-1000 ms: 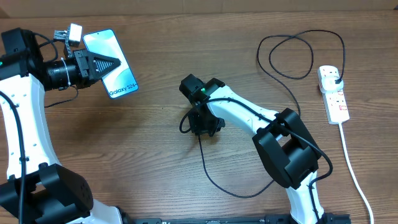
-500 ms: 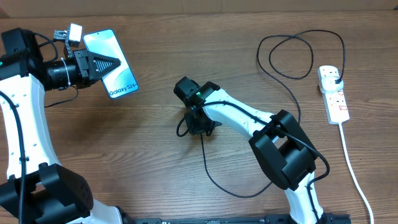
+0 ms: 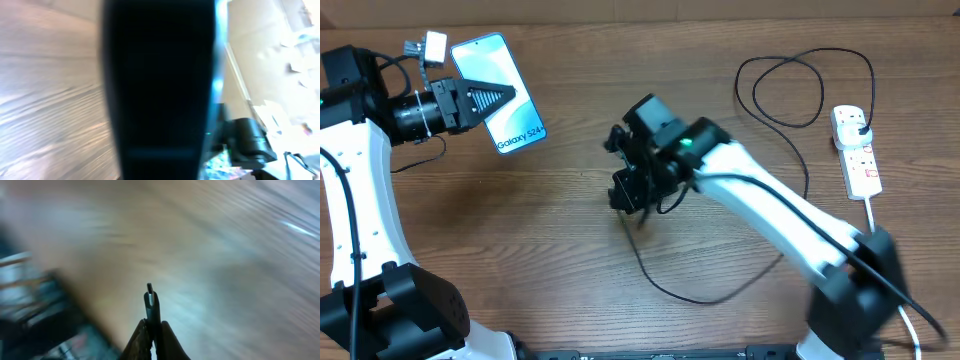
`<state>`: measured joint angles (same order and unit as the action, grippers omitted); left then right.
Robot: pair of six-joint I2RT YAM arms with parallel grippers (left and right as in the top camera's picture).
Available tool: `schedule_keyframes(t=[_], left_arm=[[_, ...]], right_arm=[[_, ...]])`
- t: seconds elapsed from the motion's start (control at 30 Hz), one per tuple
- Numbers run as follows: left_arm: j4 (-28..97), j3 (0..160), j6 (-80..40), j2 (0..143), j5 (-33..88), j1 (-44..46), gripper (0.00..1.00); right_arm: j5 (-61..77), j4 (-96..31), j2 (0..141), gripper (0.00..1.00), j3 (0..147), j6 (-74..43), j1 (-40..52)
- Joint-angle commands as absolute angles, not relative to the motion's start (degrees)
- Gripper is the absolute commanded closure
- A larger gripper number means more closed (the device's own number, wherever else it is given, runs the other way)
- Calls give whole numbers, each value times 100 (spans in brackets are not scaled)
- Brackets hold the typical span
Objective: Plug charger to phone and switch on socket
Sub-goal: 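Bring the plug with the right gripper up to the phone's bottom port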
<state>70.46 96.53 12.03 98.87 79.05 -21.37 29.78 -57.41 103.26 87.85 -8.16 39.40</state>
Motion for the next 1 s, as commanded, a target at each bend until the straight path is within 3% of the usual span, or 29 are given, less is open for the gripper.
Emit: schedule_keyframes(t=[0.0, 0.23, 0.5, 0.97], left_arm=[[7048, 9712, 1678, 9743, 9028, -2112, 96], [7148, 9712, 1605, 9743, 9050, -1433, 96], [7137, 9712, 1323, 9743, 9052, -1175, 96], [7129, 9712, 659, 9743, 8973, -1144, 96]], right_arm=[[4755, -5557, 9780, 96, 8847, -392, 3955], [6486, -4525, 9743, 96, 8844, -475, 3955], [6025, -3402, 9743, 96, 8844, -1398, 3953], [6075, -3498, 9743, 96, 8844, -1503, 3336]])
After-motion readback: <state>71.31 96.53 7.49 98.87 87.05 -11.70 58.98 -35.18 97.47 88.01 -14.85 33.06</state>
